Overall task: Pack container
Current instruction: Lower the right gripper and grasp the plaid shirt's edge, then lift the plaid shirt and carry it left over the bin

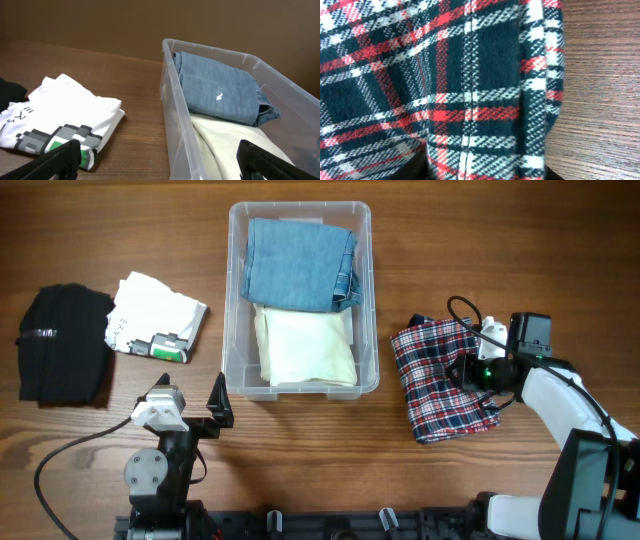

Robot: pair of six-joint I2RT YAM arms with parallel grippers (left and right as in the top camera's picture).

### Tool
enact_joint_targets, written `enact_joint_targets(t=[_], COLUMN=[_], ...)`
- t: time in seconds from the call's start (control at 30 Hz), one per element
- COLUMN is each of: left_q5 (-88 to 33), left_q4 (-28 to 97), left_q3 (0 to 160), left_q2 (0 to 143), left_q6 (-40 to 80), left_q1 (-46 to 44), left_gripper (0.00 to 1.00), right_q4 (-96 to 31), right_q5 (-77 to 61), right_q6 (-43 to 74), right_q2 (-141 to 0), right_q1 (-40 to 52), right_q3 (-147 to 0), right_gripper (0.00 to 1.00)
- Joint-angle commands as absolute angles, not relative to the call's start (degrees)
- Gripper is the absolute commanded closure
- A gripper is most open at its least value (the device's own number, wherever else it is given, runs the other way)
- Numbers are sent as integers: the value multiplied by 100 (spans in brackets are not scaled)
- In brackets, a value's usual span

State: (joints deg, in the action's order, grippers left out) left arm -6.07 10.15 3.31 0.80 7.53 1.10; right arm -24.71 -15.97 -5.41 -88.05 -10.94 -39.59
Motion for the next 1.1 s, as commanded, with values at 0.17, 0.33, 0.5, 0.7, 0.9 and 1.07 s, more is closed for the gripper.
enact_joint_targets(t=[0.17, 0.33, 0.5, 0.7, 0.9, 1.07], left_q5=[-596, -596, -596, -596, -596, -596], left_q4=[1013, 1013, 1013, 1013, 1013, 1013], left_q3=[303, 303, 303, 303, 303, 303], left_q2=[38, 38, 38, 38, 38, 38], left_q6=[620, 620, 622, 620, 620, 620], left_q1=[84, 84, 84, 84, 84, 84], left_gripper=[0, 0, 0, 0, 0, 0], right_q4=[-2759, -3454, -4440, -5089, -5054, -4888], right_q5=[-952, -1015, -1498, -2593, -2838, -3011], right_q6=[126, 1002, 1004, 1288, 1608, 1315], right_q2=[-9159, -9126, -9000, -8604, -7961, -7575], right_q1=[-1096, -1096, -1094, -1083, -888, -150], right_q3=[-3848, -4716, -5994, -7157, -7837, -8322], right_gripper=[95, 96, 96, 96, 96, 96])
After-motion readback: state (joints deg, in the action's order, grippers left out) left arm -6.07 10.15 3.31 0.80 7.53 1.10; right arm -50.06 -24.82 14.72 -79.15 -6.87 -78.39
